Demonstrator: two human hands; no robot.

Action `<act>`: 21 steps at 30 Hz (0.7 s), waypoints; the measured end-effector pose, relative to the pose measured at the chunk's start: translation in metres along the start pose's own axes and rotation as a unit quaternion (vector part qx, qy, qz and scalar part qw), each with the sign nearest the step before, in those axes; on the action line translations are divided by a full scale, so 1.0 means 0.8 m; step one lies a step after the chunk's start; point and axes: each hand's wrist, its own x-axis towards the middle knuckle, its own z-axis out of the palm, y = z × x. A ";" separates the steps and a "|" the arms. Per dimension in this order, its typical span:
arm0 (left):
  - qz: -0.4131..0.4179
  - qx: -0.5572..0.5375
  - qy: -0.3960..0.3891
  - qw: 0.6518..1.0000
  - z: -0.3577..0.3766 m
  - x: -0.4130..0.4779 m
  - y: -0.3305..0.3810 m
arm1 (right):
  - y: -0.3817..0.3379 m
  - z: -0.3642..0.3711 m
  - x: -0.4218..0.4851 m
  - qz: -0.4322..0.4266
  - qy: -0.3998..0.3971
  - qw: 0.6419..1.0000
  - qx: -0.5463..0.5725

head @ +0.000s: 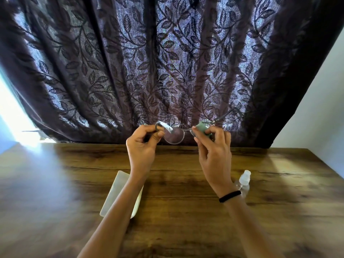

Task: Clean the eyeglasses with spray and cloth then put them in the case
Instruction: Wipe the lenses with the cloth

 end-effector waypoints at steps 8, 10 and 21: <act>0.002 0.006 -0.004 1.000 0.002 -0.001 -0.001 | 0.002 -0.003 0.000 0.020 0.054 0.998 -0.014; -0.002 0.002 -0.003 1.000 0.003 0.000 0.000 | 0.003 -0.003 -0.001 0.031 0.064 0.997 -0.016; -0.020 -0.014 -0.001 1.000 0.004 0.003 0.005 | 0.002 -0.002 0.000 0.008 0.013 1.000 0.019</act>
